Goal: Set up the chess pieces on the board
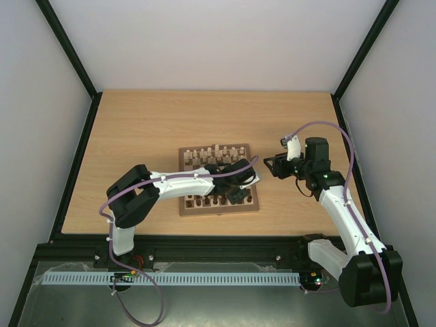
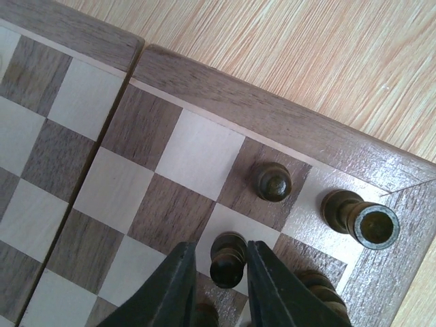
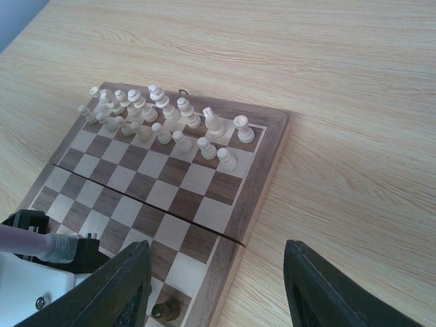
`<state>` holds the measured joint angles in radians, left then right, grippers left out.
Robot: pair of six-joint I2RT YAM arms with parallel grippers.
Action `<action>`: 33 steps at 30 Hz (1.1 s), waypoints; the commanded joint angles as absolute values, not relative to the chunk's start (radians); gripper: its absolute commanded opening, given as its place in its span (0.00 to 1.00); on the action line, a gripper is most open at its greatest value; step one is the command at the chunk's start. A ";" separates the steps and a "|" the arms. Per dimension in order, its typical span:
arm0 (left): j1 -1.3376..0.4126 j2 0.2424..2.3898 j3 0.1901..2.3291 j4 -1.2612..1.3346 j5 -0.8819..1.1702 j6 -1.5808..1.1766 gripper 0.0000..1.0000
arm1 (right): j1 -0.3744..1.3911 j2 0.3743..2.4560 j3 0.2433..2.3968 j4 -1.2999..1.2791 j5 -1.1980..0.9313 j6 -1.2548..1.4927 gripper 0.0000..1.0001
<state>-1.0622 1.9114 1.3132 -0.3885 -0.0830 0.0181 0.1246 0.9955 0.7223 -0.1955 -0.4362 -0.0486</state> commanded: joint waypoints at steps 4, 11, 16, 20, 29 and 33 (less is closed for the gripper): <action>-1.069 1.878 1.358 -0.433 -0.146 0.002 0.35 | 0.120 0.992 0.721 -0.200 -0.490 -0.049 0.55; -1.046 1.724 1.357 -0.506 -0.230 -0.006 0.41 | 0.120 0.973 0.748 -0.198 -0.477 -0.063 0.62; -0.999 1.567 1.330 -0.554 -0.284 -0.020 0.52 | 0.121 0.971 0.854 -0.231 -0.413 -0.030 0.72; -0.917 1.422 1.304 -0.559 -0.332 -0.067 0.98 | 0.121 0.979 0.975 -0.293 -0.312 0.053 0.99; -0.707 1.056 1.011 -0.320 -0.390 -0.136 0.99 | 0.121 0.873 0.973 -0.231 -0.131 0.217 0.99; -0.703 1.008 0.970 -0.278 -0.416 -0.137 0.99 | 0.120 0.826 0.943 -0.208 -0.124 0.211 0.99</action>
<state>-0.7074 1.0336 0.9981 -0.3752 -0.3717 -0.1204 0.1242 0.8692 0.9730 -0.2398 -0.1772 0.1722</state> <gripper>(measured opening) 0.990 0.986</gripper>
